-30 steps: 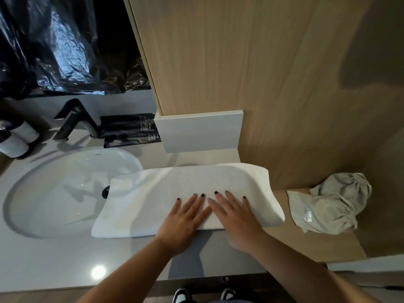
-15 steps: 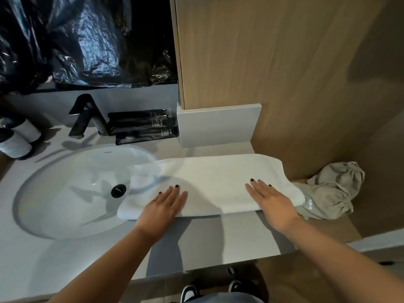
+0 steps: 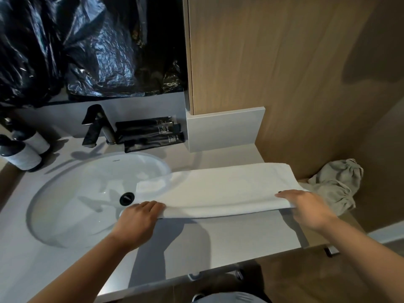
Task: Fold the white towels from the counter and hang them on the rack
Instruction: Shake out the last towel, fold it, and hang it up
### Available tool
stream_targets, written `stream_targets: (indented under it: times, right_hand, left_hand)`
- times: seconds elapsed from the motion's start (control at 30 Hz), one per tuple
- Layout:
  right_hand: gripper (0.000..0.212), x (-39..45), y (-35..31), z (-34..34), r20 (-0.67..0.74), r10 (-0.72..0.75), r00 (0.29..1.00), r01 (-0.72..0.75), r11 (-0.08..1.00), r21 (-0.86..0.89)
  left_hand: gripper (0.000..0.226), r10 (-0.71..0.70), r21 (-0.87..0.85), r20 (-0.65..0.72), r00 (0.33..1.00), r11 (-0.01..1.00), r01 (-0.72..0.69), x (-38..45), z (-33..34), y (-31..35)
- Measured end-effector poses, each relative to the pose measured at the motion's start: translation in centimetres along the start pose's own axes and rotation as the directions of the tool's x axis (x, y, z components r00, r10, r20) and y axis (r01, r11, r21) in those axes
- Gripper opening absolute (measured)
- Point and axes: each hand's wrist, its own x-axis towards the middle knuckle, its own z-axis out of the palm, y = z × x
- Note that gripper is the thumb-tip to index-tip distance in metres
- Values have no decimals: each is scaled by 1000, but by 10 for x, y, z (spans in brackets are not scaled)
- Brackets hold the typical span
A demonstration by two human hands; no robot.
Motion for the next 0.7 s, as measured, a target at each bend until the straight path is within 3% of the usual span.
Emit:
stream_targets:
  times: [0.07, 0.23, 0.3, 0.33, 0.4, 0.5, 0.57, 0.7]
  right_hand:
    - [51, -1, 9, -2, -20, 17, 1000, -15, 998, 54]
    - [44, -5, 30, -20, -20, 10, 1000, -3, 958, 288]
    - [38, -10, 37, -29, -36, 56, 998, -33, 879, 476]
    - [32, -14, 41, -32, -39, 108, 993, -65, 810, 583]
    - [21, -19, 47, -27, -6, 239, 971, -147, 618, 773]
    - [28, -19, 42, -8, 97, 382, 919, -242, 352, 904]
    - [29, -16, 31, 0, 135, 431, 892, -258, 241, 936]
    - [26, -5, 21, 9, 121, 481, 869, -286, 286, 915]
  left_hand:
    - [20, -13, -30, -28, 1000, 999, 12, -4, -3, -7]
    - [27, -44, -150, 12, 999, 988, 45, -11, -29, -19]
    - [16, -191, -294, 102, 976, 932, 213, -13, -41, -27]
    - [13, -301, -406, 174, 938, 846, 347, -15, -45, -31]
    - [18, -522, -606, 274, 808, 559, 566, -18, -41, -36]
    - [23, -707, -781, 391, 589, 83, 619, -20, -26, -24]
    - [26, -748, -816, 403, 527, -32, 578, -19, -13, -10]
    - [13, -761, -834, 384, 523, -42, 551, -14, -4, 5]
